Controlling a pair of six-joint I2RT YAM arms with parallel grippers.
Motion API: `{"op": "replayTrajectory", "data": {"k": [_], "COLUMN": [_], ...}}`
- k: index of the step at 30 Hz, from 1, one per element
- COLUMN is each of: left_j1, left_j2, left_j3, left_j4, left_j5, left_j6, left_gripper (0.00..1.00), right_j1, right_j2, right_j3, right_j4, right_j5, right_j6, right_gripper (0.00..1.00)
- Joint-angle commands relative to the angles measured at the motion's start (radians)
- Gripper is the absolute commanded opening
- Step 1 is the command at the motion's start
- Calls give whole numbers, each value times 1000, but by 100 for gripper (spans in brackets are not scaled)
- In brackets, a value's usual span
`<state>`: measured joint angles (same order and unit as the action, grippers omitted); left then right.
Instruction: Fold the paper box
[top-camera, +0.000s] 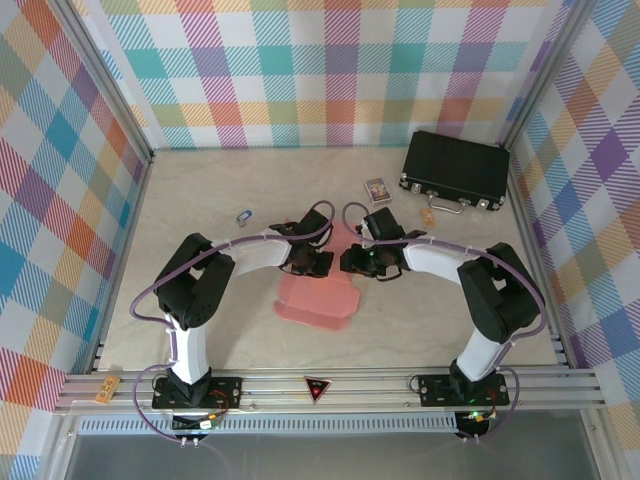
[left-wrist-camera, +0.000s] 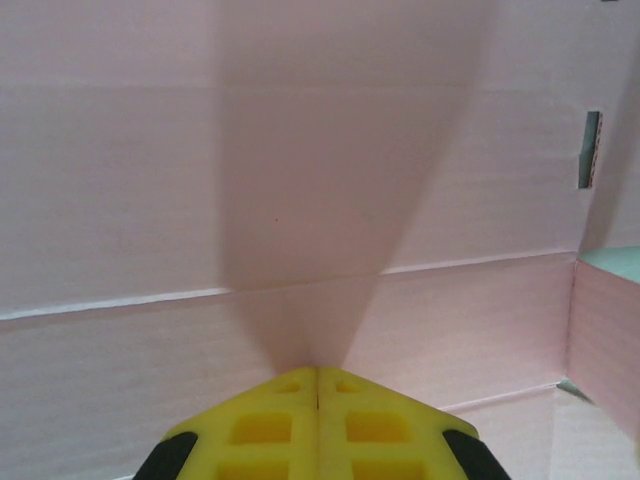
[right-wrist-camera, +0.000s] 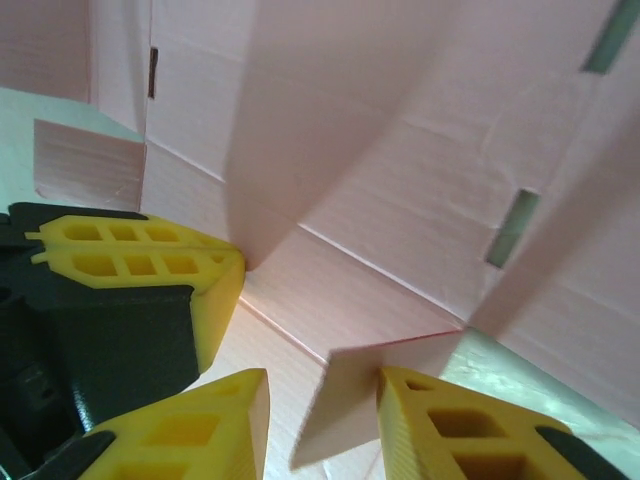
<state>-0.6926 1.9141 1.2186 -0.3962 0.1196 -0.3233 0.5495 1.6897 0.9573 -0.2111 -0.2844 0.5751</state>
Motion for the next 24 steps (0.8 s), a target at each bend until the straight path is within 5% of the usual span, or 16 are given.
{"op": "replayTrajectory", "data": {"k": [1,4,10,19,24], "left_j1": [-15,-15,-16,-32,-48], "left_j2": [-23,-69,-205,-270,-257], "left_j3": [36,41,-71,-289,-357], "left_j4": [-52,-49,8,156,176], "left_j5": [-24,-32,-66,23,-27], "left_j6": [20,5,-88,-272,-324], "left_gripper": [9,21,27,2,0], "right_j1": [-16,-43,-107,-134,-134], "right_j2": [-51,-38,38,343,459], "right_j3": [68,119,264,677,818], "right_j4": [-93,-146,-232,-445,-489], "right_j5": [84,99,95,71,15], "right_j6": [-75,-122,-252,-564,-764], "right_gripper": [36,37,40,43,49]}}
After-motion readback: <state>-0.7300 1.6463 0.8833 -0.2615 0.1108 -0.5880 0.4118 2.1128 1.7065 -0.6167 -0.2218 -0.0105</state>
